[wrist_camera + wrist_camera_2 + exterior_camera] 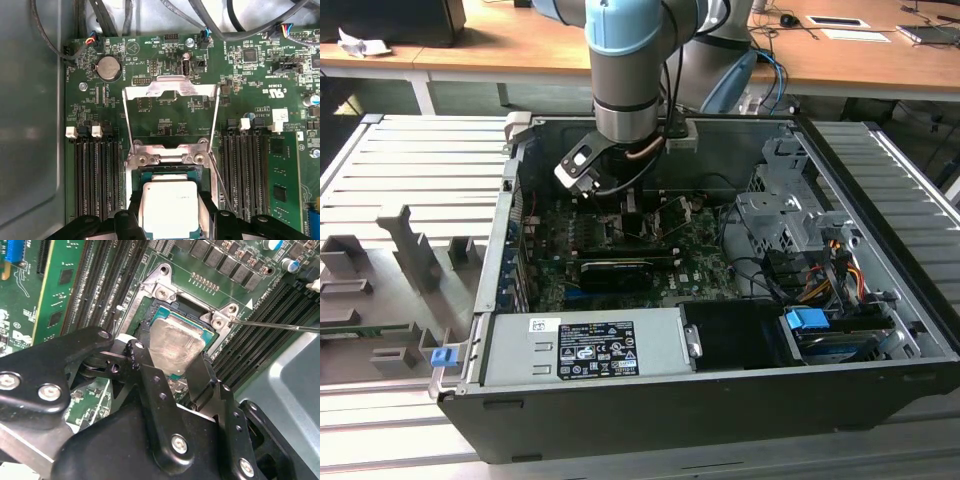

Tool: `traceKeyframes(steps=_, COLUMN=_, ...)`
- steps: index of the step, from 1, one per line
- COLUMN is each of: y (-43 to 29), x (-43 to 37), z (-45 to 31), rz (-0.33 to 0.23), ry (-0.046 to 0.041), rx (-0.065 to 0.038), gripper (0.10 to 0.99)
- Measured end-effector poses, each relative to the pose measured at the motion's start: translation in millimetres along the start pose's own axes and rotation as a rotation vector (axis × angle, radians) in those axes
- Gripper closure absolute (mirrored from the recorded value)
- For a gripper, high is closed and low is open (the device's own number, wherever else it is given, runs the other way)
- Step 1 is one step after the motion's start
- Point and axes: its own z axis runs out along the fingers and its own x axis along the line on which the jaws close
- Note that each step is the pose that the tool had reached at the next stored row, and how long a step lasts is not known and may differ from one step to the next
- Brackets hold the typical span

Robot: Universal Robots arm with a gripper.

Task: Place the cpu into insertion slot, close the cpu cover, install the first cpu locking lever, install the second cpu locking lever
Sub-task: 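Place the cpu into insertion slot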

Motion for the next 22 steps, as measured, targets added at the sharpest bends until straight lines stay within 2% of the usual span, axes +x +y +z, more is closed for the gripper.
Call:
traceKeyframes(steps=9, y=0.5, x=0.0, z=1.1, rz=0.001, ry=0.0, rx=0.0, gripper=0.561)
traceKeyframes(steps=10, y=0.6, x=0.0, z=1.1, rz=0.0, ry=-0.0001, rx=0.0, gripper=0.549)
traceKeyframes(steps=11, y=0.6, x=0.0, z=1.1, rz=0.0, ry=-0.0002, rx=0.0, gripper=0.486)
traceKeyframes(steps=15, y=0.7, x=-0.3, z=1.2, rz=0.0, ry=-0.0001, rx=0.0, gripper=0.486)
traceKeyframes(steps=16, y=0.6, x=-0.4, z=1.1, rz=0.0, ry=-0.0009, rx=0.0, gripper=0.502)
traceKeyframes(steps=17, y=0.6, x=-0.4, z=1.1, rz=0.0, ry=-0.0013, rx=0.0, gripper=0.561)
traceKeyframes(steps=19, y=0.7, x=-0.4, z=1.1, rz=0.0, ry=-0.002, rx=0.0, gripper=0.561)
traceKeyframes(steps=22, y=0.7, x=-0.4, z=1.3, rz=0.0, ry=-0.0078, rx=0.0, gripper=0.561)
